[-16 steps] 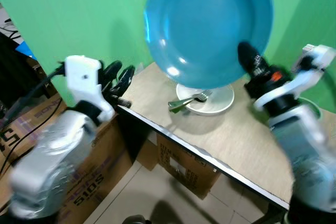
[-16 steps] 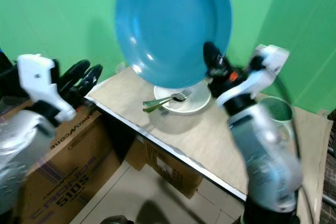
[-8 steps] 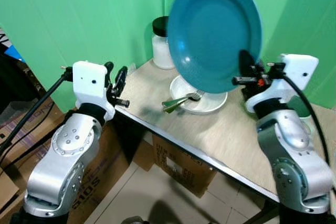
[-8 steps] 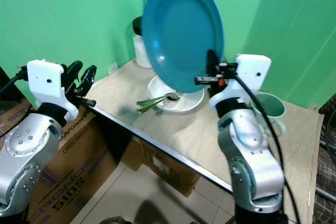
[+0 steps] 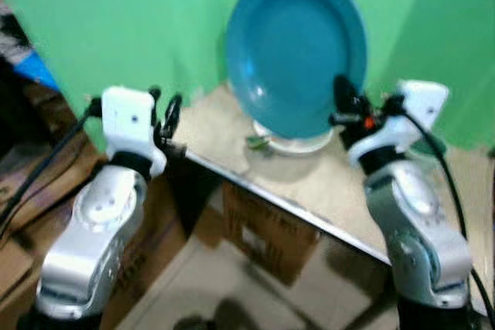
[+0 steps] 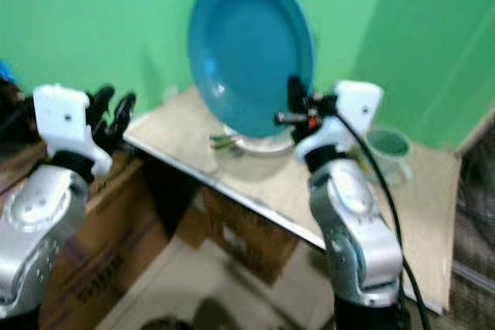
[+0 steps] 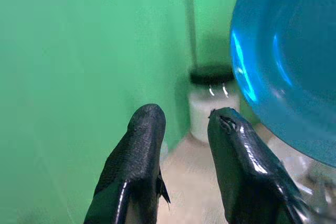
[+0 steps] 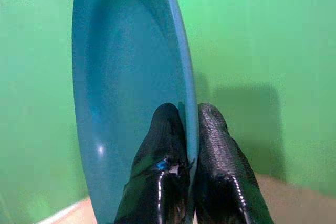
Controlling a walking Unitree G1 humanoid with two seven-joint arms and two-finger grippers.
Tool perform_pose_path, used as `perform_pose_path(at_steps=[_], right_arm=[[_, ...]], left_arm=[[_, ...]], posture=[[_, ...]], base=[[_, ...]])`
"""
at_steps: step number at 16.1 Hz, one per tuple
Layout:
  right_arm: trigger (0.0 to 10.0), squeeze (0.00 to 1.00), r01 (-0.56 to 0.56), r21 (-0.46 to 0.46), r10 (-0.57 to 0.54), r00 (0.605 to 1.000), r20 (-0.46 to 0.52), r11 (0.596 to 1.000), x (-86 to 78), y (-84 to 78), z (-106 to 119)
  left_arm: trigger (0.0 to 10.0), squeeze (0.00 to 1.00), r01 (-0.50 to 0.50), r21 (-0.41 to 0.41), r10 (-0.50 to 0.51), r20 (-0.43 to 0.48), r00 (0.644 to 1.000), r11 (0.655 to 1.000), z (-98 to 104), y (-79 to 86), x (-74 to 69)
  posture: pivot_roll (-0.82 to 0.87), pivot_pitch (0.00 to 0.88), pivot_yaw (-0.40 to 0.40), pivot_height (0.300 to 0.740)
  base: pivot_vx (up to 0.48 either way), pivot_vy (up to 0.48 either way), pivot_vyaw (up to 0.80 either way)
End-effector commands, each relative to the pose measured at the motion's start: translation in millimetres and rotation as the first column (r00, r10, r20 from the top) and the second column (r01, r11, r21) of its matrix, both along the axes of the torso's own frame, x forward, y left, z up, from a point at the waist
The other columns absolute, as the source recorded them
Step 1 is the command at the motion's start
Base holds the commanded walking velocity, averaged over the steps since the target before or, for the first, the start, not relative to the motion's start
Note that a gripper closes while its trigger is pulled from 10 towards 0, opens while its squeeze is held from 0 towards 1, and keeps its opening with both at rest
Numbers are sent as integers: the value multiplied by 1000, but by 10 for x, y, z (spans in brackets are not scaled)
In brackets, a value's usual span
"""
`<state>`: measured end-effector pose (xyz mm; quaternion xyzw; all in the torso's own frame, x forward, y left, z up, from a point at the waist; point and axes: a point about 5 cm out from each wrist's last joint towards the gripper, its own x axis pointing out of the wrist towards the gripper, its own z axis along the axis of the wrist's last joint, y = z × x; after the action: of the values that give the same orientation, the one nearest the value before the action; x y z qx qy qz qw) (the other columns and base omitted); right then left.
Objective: Setting the table
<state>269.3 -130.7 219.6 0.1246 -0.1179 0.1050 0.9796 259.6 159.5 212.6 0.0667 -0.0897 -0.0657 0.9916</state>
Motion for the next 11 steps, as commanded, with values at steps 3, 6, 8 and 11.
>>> perform_pose_path(at_steps=[3,6,8,11], right_arm=[[10000,0,-20,14,19,998,67,1000,-21,21,108],[10000,0,22,6,-23,994,111,1000,-36,-32,181],[10000,0,74,15,-76,986,150,997,-48,-76,239],[10000,0,174,43,-179,960,216,984,-44,-144,329]], left_arm=[[10000,0,1,16,-1,-18,1000,1000,-49,0,-1],[10000,0,6,18,-6,25,1000,1000,-4,-22,-6],[10000,0,1,6,-1,69,998,1000,42,-33,-16],[10000,0,-21,-41,26,124,992,999,107,-59,3]], posture=[[80,0,12,740],[80,0,8,740],[77,0,10,740],[72,0,13,740]], base=[[0,0,-533],[0,0,-800],[0,0,-800],[0,0,-800]])
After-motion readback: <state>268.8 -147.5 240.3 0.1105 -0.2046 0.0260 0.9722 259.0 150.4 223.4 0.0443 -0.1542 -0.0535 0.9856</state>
